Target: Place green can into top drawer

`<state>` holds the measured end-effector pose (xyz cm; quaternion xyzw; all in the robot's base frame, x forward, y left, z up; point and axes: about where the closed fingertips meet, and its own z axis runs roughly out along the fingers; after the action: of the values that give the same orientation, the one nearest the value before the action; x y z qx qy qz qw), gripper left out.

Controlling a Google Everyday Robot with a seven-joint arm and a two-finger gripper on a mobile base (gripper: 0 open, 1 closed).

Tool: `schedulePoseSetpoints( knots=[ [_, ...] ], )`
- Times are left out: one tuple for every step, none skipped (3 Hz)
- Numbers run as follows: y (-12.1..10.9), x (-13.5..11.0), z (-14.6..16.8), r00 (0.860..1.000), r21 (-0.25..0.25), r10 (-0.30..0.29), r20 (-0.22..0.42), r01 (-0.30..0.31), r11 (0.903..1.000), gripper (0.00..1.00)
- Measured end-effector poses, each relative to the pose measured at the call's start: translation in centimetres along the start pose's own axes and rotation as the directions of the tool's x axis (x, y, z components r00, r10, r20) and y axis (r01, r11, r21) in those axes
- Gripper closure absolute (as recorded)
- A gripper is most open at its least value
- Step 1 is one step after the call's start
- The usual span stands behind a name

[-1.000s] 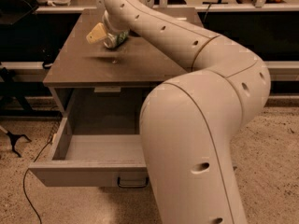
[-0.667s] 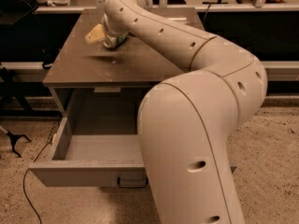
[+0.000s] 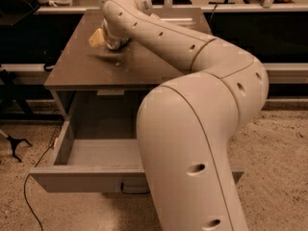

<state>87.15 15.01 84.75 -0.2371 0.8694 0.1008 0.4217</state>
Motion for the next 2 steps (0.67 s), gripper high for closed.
schedulePoseSetpoints(
  knots=[
    [0.77, 0.03, 0.61, 1.0, -0.014, 0.003, -0.002, -0.003, 0.9999, 0.42],
    [1.51, -0.13, 1.05, 1.0, -0.029, 0.001, -0.002, -0.001, 0.9996, 0.66]
  ],
)
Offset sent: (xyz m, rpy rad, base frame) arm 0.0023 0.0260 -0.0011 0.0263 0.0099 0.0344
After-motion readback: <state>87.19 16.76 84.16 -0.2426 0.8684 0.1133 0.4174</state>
